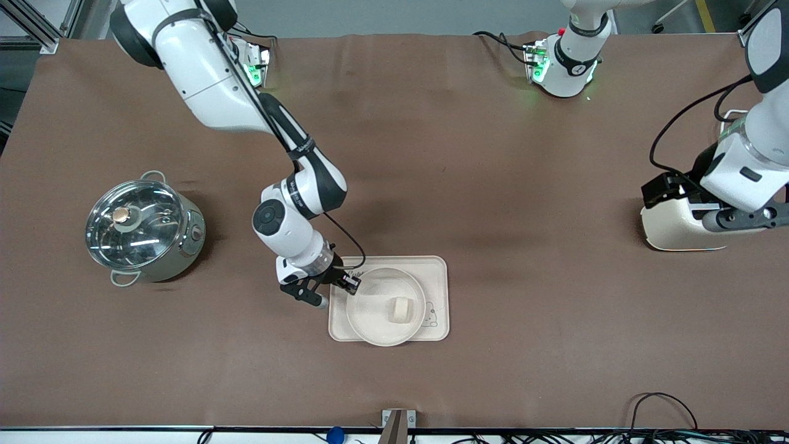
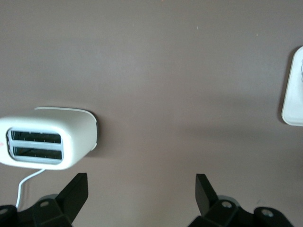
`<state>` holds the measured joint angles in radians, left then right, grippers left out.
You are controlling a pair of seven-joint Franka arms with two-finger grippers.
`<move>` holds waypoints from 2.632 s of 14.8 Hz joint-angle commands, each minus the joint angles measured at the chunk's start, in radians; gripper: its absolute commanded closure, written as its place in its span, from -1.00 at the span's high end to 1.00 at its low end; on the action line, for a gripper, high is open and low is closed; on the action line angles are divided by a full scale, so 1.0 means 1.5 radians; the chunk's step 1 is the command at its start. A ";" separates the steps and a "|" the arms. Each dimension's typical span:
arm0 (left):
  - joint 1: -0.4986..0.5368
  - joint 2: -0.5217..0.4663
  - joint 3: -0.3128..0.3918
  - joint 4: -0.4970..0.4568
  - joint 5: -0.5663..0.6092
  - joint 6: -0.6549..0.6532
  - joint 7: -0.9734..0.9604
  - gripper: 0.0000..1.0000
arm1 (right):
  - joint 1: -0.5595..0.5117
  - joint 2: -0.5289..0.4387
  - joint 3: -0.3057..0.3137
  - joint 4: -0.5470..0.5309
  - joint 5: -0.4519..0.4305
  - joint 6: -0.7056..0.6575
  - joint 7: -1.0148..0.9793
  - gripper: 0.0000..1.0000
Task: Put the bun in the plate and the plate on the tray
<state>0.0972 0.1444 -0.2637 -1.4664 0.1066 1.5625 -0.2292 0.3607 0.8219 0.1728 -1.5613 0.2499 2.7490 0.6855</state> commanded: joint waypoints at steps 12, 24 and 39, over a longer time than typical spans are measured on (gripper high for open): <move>-0.054 -0.161 0.076 -0.134 -0.055 -0.008 0.100 1.00 | -0.053 -0.015 0.068 -0.059 -0.008 0.036 -0.067 -1.00; -0.050 -0.152 0.073 -0.091 -0.063 -0.013 0.127 1.00 | -0.039 -0.001 0.044 -0.042 -0.003 0.030 -0.057 -0.65; -0.054 -0.138 0.073 -0.083 -0.060 -0.013 0.122 1.00 | -0.091 -0.123 0.043 -0.054 -0.009 -0.132 -0.053 1.00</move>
<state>0.0192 -0.0733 -0.1579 -1.6139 0.0361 1.5571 -0.0584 0.2572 0.7248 0.2300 -1.6051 0.2436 2.6217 0.5961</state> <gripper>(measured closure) 0.000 0.185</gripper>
